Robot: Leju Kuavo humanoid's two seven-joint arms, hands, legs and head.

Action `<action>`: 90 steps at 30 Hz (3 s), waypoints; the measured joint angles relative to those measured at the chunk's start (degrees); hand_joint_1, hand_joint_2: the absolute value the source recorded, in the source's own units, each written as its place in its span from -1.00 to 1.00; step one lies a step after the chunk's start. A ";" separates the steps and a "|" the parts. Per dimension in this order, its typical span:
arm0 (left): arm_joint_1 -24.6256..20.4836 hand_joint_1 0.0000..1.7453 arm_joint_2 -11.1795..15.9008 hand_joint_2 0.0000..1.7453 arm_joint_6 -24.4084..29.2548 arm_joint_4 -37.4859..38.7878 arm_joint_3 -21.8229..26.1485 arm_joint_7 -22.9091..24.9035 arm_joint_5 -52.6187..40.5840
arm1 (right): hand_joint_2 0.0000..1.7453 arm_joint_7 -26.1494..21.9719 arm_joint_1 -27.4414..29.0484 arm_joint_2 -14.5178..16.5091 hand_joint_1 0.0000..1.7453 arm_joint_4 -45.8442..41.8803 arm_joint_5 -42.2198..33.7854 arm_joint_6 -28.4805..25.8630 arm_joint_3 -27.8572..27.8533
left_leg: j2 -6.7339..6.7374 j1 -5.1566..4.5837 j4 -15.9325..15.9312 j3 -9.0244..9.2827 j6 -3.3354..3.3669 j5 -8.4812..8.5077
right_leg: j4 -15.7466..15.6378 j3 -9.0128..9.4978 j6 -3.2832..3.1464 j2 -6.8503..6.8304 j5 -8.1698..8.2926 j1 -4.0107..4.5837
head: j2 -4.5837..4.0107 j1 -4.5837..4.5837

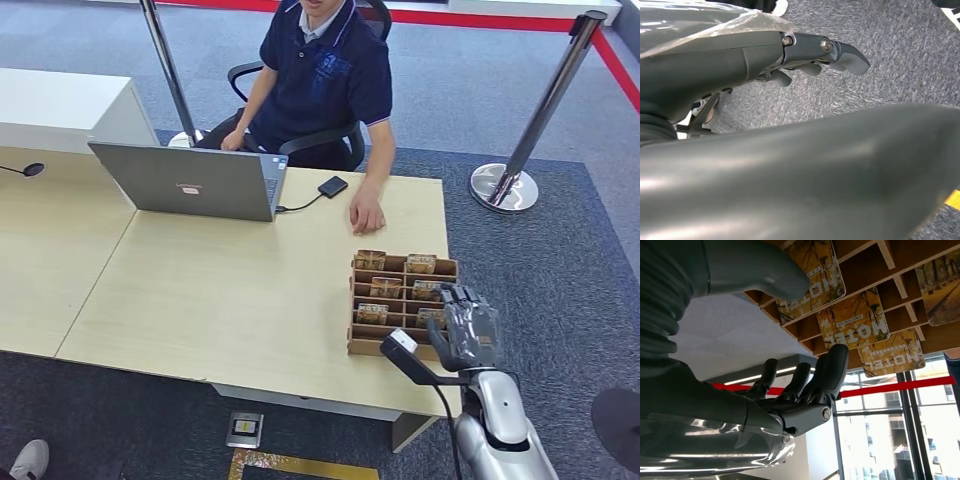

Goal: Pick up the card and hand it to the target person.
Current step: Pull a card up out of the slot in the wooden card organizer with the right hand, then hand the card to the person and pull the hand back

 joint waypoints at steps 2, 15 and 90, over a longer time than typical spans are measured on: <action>0.01 -1.00 -0.01 -1.00 0.03 0.01 0.04 0.01 0.04 | 1.00 -0.12 -0.18 0.01 -0.13 0.36 -0.04 -0.06 -0.04 | -0.01 0.00 0.00 0.04 0.00 -0.01 | 0.00 0.04 0.00 0.00 -0.01 0.00 | 0.00 0.00; 0.03 -1.00 -0.01 -1.00 0.12 0.05 0.17 0.19 0.12 | 1.00 -0.50 -0.70 0.33 -0.04 1.59 -0.11 0.01 -0.05 | 0.07 -0.01 0.02 -0.15 0.00 0.06 | 0.02 -0.16 0.00 0.04 0.09 0.00 | 0.00 0.00; -0.97 -1.00 -0.72 -1.00 0.78 0.27 0.31 -0.77 -0.52 | 1.00 -4.85 -39.27 18.32 1.00 22.53 -2.46 -6.99 6.84 | 0.21 -0.03 0.07 -1.15 -0.08 1.17 | 0.14 -1.24 -0.07 0.15 1.15 -0.01 | 0.00 0.00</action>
